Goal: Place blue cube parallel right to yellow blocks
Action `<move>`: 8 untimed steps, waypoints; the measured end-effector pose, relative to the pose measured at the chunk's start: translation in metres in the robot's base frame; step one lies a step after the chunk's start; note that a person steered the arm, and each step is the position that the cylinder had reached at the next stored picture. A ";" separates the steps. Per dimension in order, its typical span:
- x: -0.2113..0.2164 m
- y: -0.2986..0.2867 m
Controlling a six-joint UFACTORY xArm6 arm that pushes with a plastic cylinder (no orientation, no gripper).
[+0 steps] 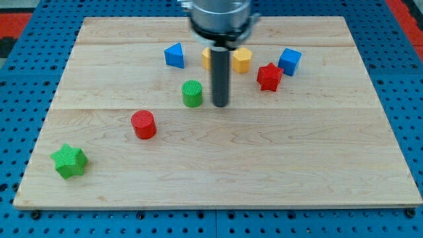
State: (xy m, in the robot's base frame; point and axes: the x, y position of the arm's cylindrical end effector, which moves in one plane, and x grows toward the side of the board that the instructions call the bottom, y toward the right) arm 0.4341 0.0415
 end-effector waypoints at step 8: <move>-0.126 0.061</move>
State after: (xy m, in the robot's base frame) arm 0.3077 0.1026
